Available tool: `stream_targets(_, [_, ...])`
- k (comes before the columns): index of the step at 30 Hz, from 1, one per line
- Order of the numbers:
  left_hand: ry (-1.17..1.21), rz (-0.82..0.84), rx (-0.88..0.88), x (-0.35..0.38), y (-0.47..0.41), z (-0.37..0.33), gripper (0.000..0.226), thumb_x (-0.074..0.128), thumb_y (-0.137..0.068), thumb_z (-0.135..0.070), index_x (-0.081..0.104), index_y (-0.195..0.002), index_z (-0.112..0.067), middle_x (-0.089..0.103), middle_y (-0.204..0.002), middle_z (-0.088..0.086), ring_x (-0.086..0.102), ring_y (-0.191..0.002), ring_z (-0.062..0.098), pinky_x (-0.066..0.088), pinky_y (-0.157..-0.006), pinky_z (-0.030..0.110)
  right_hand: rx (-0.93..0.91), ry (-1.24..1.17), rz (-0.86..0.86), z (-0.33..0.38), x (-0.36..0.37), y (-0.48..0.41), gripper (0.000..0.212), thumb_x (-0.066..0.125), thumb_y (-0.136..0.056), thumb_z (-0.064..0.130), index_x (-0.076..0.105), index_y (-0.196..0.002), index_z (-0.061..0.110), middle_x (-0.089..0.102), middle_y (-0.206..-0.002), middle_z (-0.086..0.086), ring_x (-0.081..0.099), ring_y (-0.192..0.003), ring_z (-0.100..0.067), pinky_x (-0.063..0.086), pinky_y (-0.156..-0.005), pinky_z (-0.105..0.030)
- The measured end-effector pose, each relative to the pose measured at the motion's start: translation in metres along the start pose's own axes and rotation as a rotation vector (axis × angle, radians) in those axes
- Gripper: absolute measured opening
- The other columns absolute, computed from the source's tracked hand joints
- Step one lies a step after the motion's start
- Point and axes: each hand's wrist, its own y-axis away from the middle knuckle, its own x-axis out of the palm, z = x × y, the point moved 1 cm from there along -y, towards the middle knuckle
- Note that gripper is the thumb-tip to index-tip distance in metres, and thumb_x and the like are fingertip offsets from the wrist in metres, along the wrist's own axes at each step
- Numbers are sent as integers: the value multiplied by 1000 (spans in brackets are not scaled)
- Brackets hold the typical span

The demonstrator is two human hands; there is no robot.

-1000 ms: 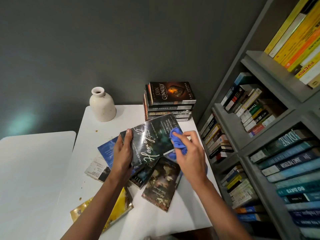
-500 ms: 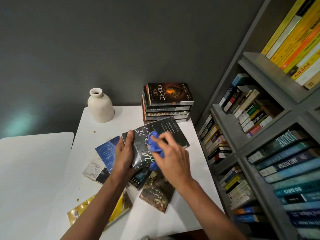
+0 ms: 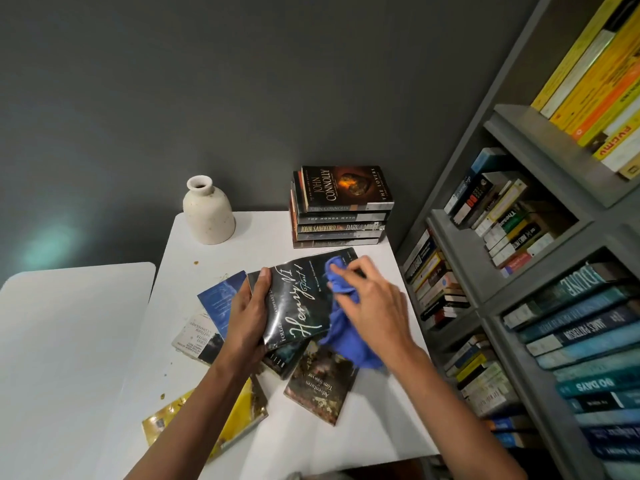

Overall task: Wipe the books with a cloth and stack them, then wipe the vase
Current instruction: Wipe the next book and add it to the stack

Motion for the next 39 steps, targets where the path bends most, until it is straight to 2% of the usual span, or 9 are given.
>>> stream_targets(3, [-2,25,3,2,0,4,33,49,-98,-33,60,-115,-7,73,-87,9,71,-69,20,59,-58,31,146,49,-70,-8,-6,-16,40,62,-90,36,59,-129,29,49,-111,6,56,-71,-19,51,-66,-35])
stream_targets(8, [6,42,6,7,-1,0,30,49,-97,-34,60,-110,-9,73,-80,8,70,-64,20,59,-55,30,-51,-26,-43,23,2,-6,46,68,-86,32,58,-130,25,52,-107,4,52,-67,-10,52,-59,-24])
stream_targets(13, [46,19,15,5,-1,5,49,55,-88,-42,57,-120,-5,70,-98,19,70,-73,25,60,-61,35,187,65,-117,-9,-8,-19,42,63,-89,34,58,-131,26,49,-113,4,52,-67,-13,49,-59,-29])
stream_targets(17, [64,22,4,15,0,3,31,51,-96,-38,60,-110,-11,72,-92,10,70,-74,21,57,-61,32,-18,-88,-76,36,12,-11,49,71,-84,28,56,-131,23,52,-111,2,57,-74,-11,58,-67,-29])
stream_targets(22, [33,-67,25,8,-2,-3,34,51,-98,-41,64,-109,-12,72,-105,10,67,-101,29,53,-87,44,-254,-120,-14,29,18,23,54,77,-74,25,61,-125,29,53,-105,7,58,-71,-13,50,-53,-28])
stream_targets(25, [9,-86,3,7,-1,-5,30,47,-100,-38,63,-106,-13,75,-92,7,71,-81,23,57,-68,35,-50,-53,-126,1,8,6,47,76,-77,31,64,-122,33,52,-103,12,53,-62,-9,48,-50,-25])
stream_targets(29, [-14,-130,-11,16,-1,-9,74,58,-82,-68,51,-134,-14,61,-131,9,61,-116,27,52,-94,48,-157,-67,-166,37,11,0,51,82,-70,31,66,-119,25,58,-100,6,49,-64,-3,45,-53,-13])
stream_targets(32, [25,-147,19,10,-6,-6,90,62,-71,-76,50,-137,-16,53,-140,10,55,-125,29,46,-102,53,-350,-123,-46,53,18,23,52,77,-73,28,63,-123,25,54,-99,5,57,-73,-9,47,-55,-22])
stream_targets(39, [-50,-107,-3,12,1,-12,58,54,-86,-66,58,-123,-22,64,-122,9,63,-110,31,51,-94,53,-68,-39,-177,16,-2,-11,44,76,-78,32,65,-121,27,53,-101,9,44,-63,-3,42,-50,-14])
